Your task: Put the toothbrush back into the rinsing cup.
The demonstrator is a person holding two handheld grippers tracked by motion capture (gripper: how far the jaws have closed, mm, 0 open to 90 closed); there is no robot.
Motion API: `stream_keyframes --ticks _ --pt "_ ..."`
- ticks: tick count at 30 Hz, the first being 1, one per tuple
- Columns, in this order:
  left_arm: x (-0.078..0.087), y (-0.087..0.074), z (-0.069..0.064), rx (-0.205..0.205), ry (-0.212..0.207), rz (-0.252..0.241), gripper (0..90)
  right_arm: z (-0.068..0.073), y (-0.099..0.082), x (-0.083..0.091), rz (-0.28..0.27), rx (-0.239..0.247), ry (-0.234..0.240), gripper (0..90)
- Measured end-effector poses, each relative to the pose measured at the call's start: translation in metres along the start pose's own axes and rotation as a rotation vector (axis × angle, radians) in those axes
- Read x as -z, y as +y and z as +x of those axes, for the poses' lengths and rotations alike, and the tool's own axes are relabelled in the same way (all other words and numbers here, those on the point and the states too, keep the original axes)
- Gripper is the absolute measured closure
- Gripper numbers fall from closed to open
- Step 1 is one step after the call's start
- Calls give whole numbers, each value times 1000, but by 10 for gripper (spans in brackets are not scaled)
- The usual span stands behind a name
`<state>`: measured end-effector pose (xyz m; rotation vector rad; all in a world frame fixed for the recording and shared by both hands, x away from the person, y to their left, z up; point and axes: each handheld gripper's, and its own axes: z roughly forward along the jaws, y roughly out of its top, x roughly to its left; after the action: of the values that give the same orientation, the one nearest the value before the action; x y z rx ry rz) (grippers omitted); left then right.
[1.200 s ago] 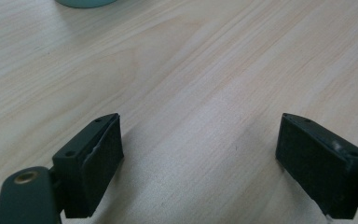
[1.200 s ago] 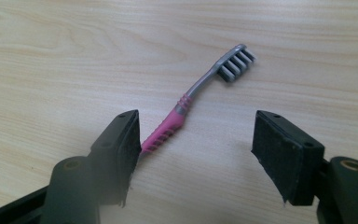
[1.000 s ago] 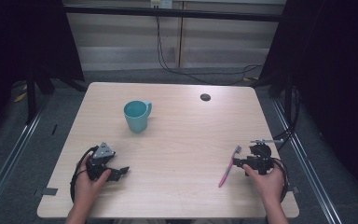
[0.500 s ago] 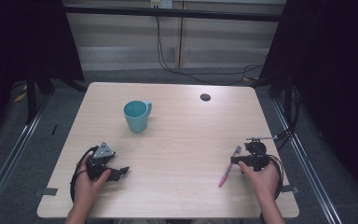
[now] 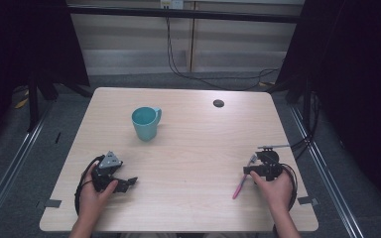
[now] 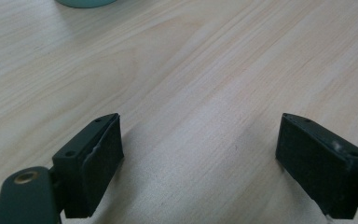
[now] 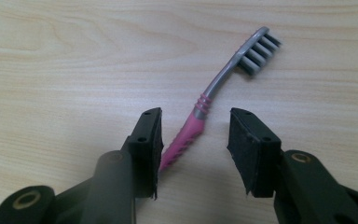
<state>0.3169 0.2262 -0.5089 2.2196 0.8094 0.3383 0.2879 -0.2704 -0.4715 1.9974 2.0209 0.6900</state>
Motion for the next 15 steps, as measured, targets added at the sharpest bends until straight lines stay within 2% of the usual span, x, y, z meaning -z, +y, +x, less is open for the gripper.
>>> stream_keyframes --ticks 7,15 --pt "0 0 0 0 0 0 143 3 -4 -1 0 2 6 552" --pt "0 0 0 2 0 0 143 7 -11 -5 14 17 -12 560"
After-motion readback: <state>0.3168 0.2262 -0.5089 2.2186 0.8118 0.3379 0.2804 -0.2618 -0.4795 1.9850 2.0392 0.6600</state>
